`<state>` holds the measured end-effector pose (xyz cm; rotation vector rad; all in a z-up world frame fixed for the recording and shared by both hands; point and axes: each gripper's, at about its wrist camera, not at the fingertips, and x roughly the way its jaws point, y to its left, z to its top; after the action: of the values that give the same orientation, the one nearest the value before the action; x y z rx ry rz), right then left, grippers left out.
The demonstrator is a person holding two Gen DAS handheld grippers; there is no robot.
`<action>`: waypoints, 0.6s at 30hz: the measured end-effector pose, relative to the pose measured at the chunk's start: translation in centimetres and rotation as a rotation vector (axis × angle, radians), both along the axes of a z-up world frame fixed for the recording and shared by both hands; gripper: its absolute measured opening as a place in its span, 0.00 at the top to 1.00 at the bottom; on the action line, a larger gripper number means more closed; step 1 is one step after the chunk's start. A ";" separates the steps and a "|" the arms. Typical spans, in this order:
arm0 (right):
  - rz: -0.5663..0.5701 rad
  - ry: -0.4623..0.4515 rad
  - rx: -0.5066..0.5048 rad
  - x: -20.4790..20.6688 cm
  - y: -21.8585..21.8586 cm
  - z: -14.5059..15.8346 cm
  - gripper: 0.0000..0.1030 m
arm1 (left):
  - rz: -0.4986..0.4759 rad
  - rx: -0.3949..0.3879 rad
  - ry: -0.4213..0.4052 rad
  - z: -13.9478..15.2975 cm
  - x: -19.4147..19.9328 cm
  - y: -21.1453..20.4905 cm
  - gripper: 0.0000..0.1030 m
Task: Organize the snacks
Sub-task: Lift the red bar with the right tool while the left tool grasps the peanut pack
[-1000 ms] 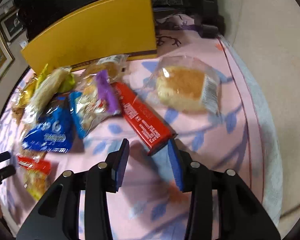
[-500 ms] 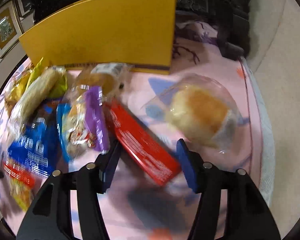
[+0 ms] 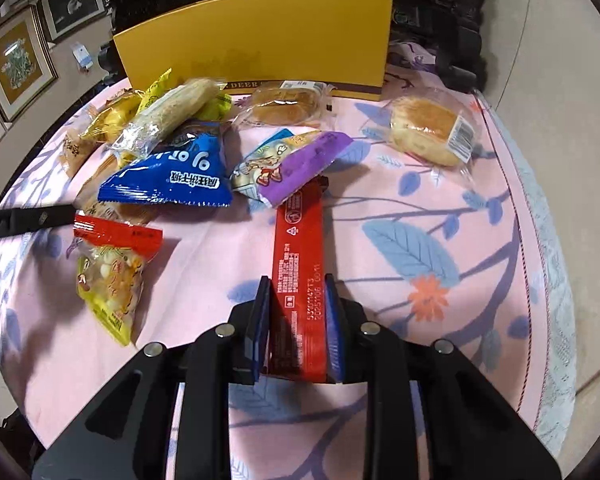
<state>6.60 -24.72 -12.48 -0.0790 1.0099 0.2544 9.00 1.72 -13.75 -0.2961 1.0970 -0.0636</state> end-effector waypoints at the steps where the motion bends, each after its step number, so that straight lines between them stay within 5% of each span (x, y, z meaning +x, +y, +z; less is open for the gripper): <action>1: 0.001 0.002 0.003 -0.1 0.0 0.1 0.74 | -0.002 0.008 0.004 -0.1 0.5 -0.7 0.08; 7: 0.004 -0.002 0.007 -0.1 0.2 0.0 0.71 | 0.064 0.078 -0.010 -0.3 3.0 -3.1 0.02; 10: 0.005 -0.002 0.020 -0.1 0.2 0.1 0.68 | 0.108 0.184 -0.005 -0.8 4.2 -4.9 0.02; 14: 0.004 0.000 0.026 -0.2 0.1 0.1 0.68 | 0.064 0.254 -0.017 -1.2 3.0 -6.8 0.02; 16: 0.001 -0.003 0.025 -0.2 0.1 0.1 0.68 | 0.046 0.261 -0.033 -1.1 1.6 -6.7 0.06; 18: -0.004 -0.007 0.024 -0.2 0.1 0.1 0.68 | 0.036 0.268 -0.054 -0.7 0.5 -6.1 0.27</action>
<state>6.37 -24.61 -12.33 -0.0564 0.9997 0.2624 9.48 -4.37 -14.46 -0.0732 1.0322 0.1062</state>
